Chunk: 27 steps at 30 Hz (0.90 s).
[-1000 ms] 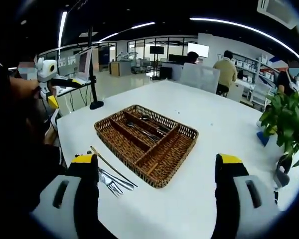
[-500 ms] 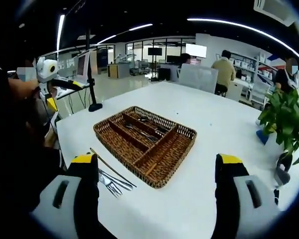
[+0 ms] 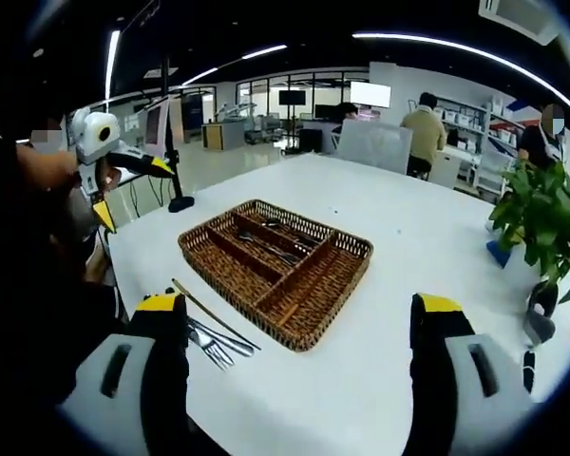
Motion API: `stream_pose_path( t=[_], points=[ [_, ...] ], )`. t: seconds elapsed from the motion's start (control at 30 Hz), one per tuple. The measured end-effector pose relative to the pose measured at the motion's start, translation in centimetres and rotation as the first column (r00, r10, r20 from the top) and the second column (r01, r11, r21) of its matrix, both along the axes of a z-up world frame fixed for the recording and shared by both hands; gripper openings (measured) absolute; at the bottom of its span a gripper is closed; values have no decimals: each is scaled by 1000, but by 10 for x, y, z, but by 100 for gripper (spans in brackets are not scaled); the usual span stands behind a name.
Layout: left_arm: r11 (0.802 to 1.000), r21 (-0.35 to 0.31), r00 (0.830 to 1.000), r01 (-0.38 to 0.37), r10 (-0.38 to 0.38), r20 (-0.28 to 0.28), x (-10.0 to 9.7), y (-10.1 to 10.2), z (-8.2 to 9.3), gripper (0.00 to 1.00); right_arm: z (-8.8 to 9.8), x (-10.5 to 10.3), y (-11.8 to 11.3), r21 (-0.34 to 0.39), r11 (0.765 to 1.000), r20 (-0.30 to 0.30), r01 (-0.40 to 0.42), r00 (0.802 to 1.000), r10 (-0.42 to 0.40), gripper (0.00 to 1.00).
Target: Arrange the knives, forks, and spoons in their matching storage slots by inserting each utensil handle-first until every utensil is classified and aligned in the correct compartment
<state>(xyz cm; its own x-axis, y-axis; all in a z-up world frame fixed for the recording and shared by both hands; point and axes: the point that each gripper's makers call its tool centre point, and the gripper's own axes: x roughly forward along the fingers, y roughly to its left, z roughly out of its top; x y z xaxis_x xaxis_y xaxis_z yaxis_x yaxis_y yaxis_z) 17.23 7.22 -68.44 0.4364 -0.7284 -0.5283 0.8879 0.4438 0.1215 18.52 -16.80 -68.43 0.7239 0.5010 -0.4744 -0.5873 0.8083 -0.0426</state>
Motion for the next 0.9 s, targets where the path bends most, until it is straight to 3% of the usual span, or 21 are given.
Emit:
stream_pose_path(
  t=[0.4, 0.43, 0.53, 0.9],
  points=[
    [996, 42, 997, 73, -72, -37, -2, -22, -31, 80, -1, -6, -6, 14, 1000, -2, 20, 1000, -20, 100],
    [996, 31, 995, 86, -84, -62, -5, -28, -35, 79, -1, -6, -6, 14, 1000, -2, 21, 1000, -21, 100],
    [992, 45, 992, 117, -114, -60, -9, -40, -41, 77, -2, -7, -7, 15, 1000, -3, 24, 1000, -24, 100],
    [979, 94, 980, 180, -170, -105, -15, -52, -66, 67, 1, -9, -16, 21, 999, 7, 49, 999, -49, 100]
  ],
)
